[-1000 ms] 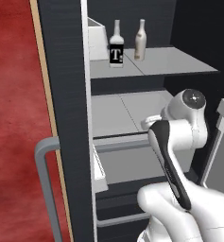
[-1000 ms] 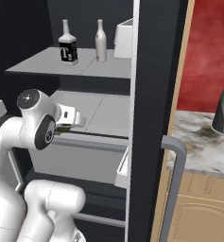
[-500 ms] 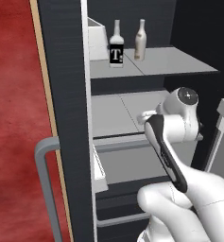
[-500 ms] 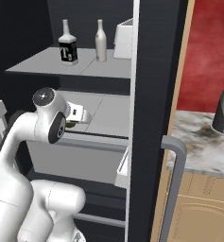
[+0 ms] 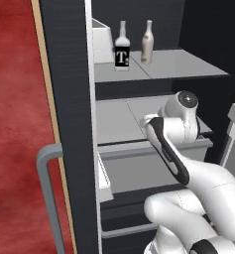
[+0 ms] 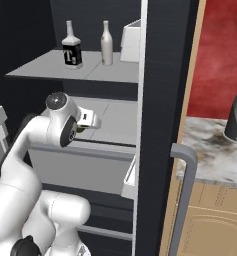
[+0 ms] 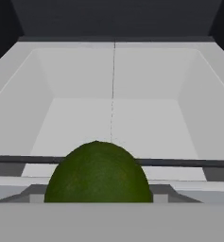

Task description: Place the liquors on the top shelf of the fridge to keep them out of children's reach, and place the lime on lower shelves for easy access.

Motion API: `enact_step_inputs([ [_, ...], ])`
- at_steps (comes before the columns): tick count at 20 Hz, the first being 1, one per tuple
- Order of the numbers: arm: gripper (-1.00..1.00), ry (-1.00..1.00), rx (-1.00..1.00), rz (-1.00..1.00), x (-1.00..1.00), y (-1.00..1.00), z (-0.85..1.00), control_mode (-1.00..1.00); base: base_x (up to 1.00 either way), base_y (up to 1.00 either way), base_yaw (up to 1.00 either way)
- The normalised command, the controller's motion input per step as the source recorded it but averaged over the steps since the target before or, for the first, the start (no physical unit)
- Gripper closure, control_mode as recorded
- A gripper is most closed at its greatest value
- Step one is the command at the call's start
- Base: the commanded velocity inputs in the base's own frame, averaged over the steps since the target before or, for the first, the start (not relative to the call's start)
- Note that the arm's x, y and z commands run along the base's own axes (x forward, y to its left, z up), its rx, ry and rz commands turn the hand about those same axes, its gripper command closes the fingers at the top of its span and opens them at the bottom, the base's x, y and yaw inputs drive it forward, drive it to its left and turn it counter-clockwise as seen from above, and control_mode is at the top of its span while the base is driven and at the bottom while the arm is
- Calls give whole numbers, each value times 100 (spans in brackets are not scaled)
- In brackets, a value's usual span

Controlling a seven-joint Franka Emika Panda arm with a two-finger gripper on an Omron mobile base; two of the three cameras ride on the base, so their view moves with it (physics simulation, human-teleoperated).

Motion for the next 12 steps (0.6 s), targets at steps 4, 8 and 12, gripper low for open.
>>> enact_step_inputs([
  [4,100,0,0,0,39,0,-31,-100,0,0,0],
  [8,100,1,0,0,37,0,-36,-100,0,0,0],
  [12,100,2,0,0,38,0,-36,-100,0,0,0],
])
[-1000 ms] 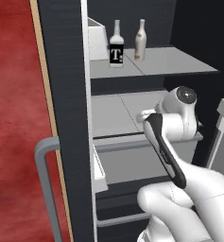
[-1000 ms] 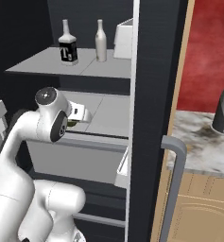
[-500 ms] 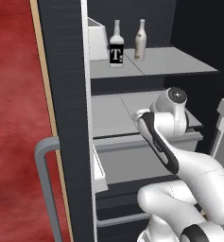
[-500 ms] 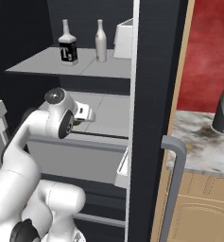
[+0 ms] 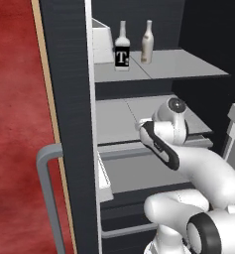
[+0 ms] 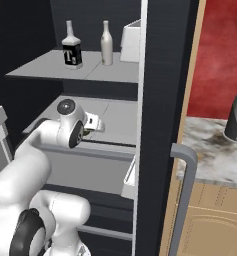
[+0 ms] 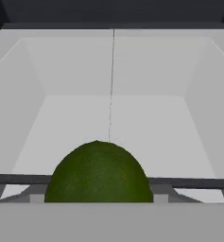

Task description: Place the liquors on the top shelf of the fridge to keep them out of children's reach, and place the lime on lower shelves for easy access.

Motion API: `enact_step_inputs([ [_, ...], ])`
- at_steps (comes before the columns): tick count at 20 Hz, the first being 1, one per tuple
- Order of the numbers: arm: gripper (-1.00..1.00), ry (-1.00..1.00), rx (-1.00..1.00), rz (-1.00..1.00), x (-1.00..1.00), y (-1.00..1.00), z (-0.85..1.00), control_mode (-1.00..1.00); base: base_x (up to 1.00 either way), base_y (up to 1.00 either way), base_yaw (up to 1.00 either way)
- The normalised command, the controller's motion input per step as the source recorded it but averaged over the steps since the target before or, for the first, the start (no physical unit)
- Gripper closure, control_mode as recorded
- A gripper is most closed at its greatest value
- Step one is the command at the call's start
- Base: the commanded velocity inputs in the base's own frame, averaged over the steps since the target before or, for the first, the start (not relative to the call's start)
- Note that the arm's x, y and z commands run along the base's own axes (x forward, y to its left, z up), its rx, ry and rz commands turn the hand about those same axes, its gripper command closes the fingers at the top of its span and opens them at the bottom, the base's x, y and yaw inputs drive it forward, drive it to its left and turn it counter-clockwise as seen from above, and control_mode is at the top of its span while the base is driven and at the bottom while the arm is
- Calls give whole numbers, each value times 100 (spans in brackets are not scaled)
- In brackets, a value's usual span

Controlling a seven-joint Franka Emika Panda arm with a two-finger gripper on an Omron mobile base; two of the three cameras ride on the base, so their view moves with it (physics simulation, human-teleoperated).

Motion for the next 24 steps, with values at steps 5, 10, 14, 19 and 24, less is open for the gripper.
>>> enact_step_inputs([
  [5,100,3,0,0,39,0,-28,-100,0,0,0],
  [10,100,4,0,0,45,0,-22,-100,0,0,0],
  [14,100,3,0,0,50,0,-22,-100,0,0,0],
  [19,100,1,0,0,52,0,-20,-100,0,0,0],
  [24,100,0,0,0,55,0,-18,-100,0,0,0],
])
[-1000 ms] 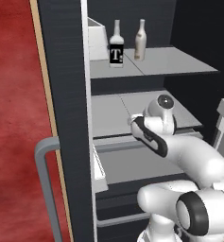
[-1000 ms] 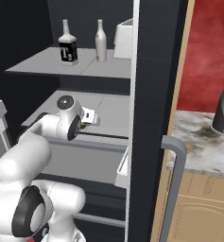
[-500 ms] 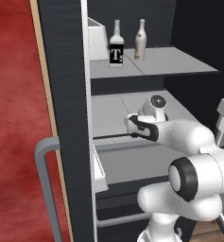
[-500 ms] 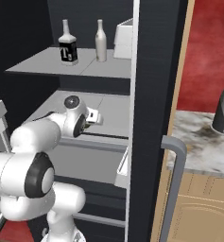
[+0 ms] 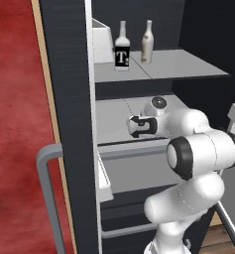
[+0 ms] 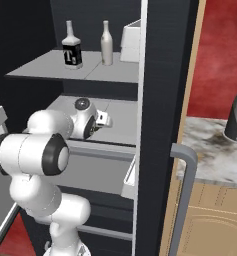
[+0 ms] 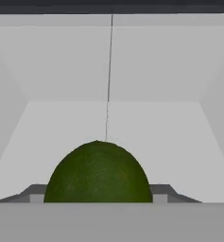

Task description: Place the liquors on the top shelf of the fridge to keep them out of children's reach, and place the lime on lower shelves for easy access.

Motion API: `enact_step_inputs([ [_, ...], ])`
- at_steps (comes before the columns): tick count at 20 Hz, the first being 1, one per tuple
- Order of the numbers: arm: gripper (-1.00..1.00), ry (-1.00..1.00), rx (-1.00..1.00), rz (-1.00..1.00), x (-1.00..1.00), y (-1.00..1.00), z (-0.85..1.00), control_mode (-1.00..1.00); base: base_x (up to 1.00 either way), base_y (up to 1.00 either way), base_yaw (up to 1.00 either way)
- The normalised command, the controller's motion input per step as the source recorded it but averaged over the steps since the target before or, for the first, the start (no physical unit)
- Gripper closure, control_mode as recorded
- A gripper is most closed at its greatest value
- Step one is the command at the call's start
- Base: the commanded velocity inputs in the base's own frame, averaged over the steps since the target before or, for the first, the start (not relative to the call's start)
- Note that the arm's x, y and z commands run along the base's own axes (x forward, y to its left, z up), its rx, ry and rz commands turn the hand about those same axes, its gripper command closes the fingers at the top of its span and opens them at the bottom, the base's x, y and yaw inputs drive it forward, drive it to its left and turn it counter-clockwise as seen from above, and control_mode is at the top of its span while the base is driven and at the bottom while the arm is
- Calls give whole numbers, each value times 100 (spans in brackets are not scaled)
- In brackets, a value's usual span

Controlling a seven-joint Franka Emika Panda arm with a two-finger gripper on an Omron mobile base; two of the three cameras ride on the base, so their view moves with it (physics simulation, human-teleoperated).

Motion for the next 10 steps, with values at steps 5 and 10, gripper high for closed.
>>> enact_step_inputs([
  [5,100,0,0,0,55,0,-18,-100,0,0,0],
  [10,-100,0,0,0,46,0,-26,-100,0,0,0],
])
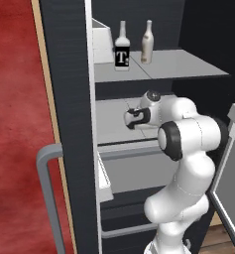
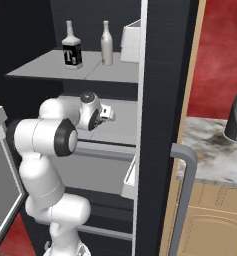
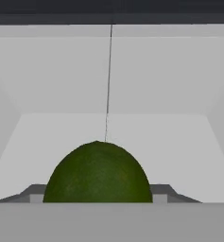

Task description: Place the liquors on the top shelf of the fridge to keep them out of children's reach, and place the lime on lower shelves for easy access.

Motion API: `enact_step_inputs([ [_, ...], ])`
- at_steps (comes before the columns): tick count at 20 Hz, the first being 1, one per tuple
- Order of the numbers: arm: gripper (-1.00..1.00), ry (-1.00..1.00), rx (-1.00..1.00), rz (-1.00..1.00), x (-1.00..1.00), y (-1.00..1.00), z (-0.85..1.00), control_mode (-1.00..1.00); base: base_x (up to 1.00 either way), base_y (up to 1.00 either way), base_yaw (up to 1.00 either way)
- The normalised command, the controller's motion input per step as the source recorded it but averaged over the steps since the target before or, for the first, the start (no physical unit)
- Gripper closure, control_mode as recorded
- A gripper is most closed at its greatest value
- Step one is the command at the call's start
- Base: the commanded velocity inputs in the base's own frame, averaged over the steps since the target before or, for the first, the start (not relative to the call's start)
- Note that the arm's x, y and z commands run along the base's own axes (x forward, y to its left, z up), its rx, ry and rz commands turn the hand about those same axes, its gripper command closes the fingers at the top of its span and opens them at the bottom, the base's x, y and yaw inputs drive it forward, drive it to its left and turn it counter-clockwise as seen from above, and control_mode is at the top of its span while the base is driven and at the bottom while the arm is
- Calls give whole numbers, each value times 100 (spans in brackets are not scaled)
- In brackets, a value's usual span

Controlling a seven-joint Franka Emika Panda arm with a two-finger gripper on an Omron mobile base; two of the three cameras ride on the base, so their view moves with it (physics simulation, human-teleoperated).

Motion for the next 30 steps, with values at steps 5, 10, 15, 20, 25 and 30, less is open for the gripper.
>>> enact_step_inputs([
  [5,-100,0,0,0,14,0,-24,-100,0,0,0],
  [10,-100,0,0,0,-4,0,-11,-100,0,0,0],
  [15,-100,0,0,0,-25,0,0,-100,0,0,0],
  [20,-100,0,0,0,-55,0,0,-100,0,0,0],
  [25,-100,0,0,0,-77,0,3,-100,0,0,0],
  [30,-100,0,0,0,-85,0,33,-100,0,0,0],
])
